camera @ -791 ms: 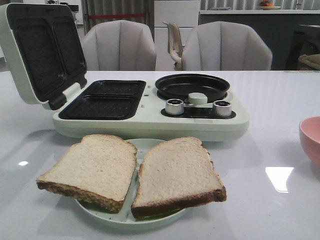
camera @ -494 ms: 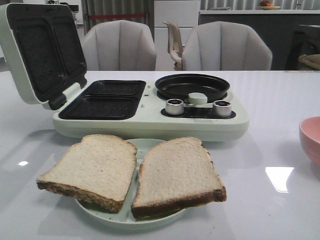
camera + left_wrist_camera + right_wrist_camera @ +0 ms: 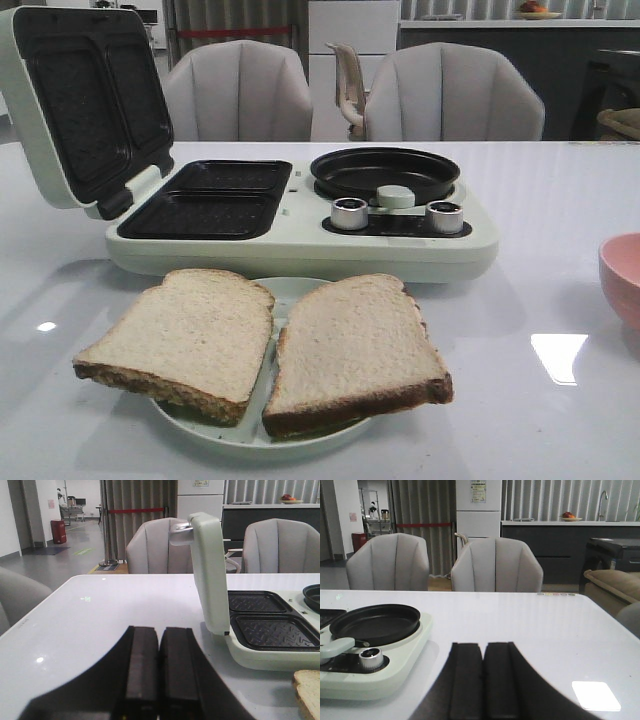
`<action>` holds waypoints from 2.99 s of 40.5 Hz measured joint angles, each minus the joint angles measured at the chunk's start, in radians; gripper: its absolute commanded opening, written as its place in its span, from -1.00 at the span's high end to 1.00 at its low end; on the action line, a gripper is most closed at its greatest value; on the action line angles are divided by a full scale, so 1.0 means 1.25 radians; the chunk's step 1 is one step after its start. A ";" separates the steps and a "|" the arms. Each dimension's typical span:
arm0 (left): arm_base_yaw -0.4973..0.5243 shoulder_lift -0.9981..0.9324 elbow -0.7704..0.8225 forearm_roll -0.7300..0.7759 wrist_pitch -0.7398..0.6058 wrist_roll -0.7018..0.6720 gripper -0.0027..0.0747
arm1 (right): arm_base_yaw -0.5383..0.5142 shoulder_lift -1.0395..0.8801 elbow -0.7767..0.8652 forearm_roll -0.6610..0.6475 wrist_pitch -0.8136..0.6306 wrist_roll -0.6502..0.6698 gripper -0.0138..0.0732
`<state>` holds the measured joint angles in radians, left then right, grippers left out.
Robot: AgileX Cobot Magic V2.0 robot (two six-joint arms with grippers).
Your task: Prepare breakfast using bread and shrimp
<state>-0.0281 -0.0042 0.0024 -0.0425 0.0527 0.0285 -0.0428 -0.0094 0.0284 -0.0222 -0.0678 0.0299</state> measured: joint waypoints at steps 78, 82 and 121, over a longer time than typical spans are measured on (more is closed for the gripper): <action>-0.156 0.425 -0.509 0.002 0.487 0.120 -0.52 | 0.000 0.485 -0.537 0.000 0.707 0.000 -0.29; -0.269 0.431 -0.480 0.002 0.480 0.217 -0.52 | 0.000 0.485 -0.537 0.000 0.707 0.000 -0.29; -0.748 1.038 -0.403 0.890 0.373 -0.229 -0.52 | 0.000 0.485 -0.537 0.000 0.707 0.000 -0.29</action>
<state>-0.9632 1.2939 -0.5015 1.0703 0.5187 -0.2579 -0.0428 0.5966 -0.6423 -0.0222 0.8164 0.0299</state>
